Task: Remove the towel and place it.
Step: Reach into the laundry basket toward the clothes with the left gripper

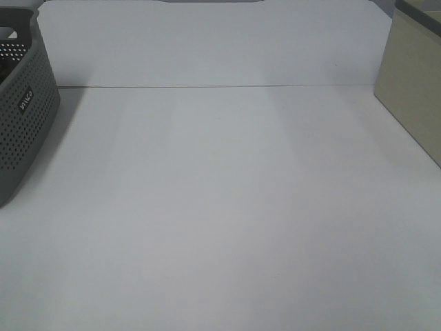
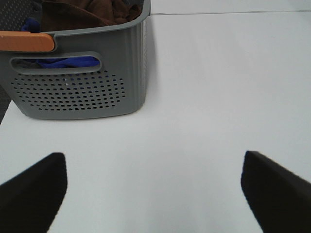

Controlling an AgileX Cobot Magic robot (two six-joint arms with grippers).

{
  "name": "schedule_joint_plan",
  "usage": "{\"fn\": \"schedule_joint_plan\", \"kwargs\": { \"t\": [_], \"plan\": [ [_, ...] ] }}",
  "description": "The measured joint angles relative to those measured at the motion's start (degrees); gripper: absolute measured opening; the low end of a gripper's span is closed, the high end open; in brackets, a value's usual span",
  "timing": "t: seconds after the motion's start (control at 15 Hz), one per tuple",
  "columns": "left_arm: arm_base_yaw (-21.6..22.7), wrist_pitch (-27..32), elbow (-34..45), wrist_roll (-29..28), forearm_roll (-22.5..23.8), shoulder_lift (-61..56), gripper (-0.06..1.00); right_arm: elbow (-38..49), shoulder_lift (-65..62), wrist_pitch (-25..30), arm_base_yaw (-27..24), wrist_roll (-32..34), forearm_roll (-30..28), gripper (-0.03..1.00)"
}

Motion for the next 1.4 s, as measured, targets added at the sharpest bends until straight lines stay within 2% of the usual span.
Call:
{"fn": "schedule_joint_plan", "kwargs": {
  "t": [0.2,1.4],
  "plan": [
    [0.0,0.0,0.0,-0.1,0.0,0.0,0.98,0.0,0.0,0.0,0.0,0.0,-1.1,0.98],
    [0.0,0.0,0.0,-0.2,-0.1,0.0,0.99,0.0,0.0,0.0,0.0,0.1,-1.5,0.98]
  ]
}}
